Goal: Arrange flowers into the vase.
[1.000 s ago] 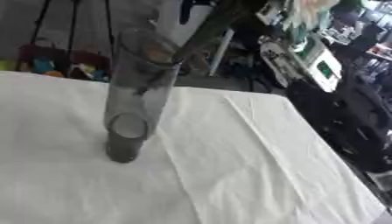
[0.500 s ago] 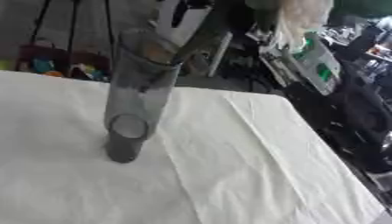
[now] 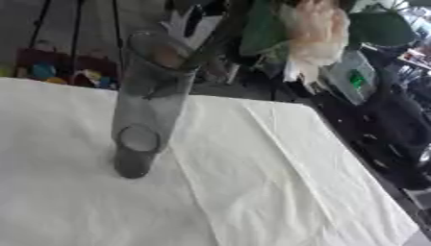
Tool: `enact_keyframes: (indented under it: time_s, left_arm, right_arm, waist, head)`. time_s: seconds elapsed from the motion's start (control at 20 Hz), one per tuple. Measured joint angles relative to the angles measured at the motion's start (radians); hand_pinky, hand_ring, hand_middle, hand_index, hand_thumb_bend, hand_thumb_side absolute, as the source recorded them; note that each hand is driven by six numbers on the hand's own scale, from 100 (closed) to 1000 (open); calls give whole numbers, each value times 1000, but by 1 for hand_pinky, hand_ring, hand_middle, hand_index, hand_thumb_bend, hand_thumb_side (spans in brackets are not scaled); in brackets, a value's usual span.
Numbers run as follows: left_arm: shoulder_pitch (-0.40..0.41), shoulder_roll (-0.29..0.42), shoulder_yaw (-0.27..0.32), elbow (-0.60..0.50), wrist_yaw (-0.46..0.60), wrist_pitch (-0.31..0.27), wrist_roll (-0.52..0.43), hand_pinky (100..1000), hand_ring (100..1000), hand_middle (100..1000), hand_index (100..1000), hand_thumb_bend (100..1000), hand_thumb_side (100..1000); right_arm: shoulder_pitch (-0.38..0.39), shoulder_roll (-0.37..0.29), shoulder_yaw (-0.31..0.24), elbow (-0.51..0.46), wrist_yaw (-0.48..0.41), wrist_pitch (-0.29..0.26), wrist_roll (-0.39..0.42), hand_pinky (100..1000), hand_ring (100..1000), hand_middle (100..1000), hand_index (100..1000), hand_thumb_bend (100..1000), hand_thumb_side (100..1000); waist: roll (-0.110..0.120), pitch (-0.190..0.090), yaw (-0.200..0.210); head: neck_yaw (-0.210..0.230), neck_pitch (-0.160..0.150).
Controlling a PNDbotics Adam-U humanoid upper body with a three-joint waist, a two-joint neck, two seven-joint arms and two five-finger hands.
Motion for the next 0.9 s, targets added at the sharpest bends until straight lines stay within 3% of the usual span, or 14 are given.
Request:
enact_keyframes:
  time_s: [0.4, 0.7, 0.9]
  left_arm:
    - [1, 0, 0, 0, -3, 6, -1, 760, 756, 833, 930, 100, 868]
    - [1, 1, -3, 0, -4, 7, -1, 759, 756, 833, 930, 100, 868]
    - [3, 1, -6, 0, -4, 9, -3, 759, 756, 833, 930, 100, 869]
  right_arm:
    - [12, 0, 3, 2, -12, 55, 18, 568, 784, 838, 782, 477, 482]
    - [16, 0, 3, 18, -18, 121, 33, 637, 817, 855, 815, 337, 518]
    - [16, 0, 1, 26, -14, 153, 45, 650, 839, 863, 819, 361, 536]
  waist:
    - [-5, 0, -4]
    - [-9, -1, -6]
    - [-10, -2, -9]
  head:
    - [3, 2]
    - [4, 3]
    - [4, 3]
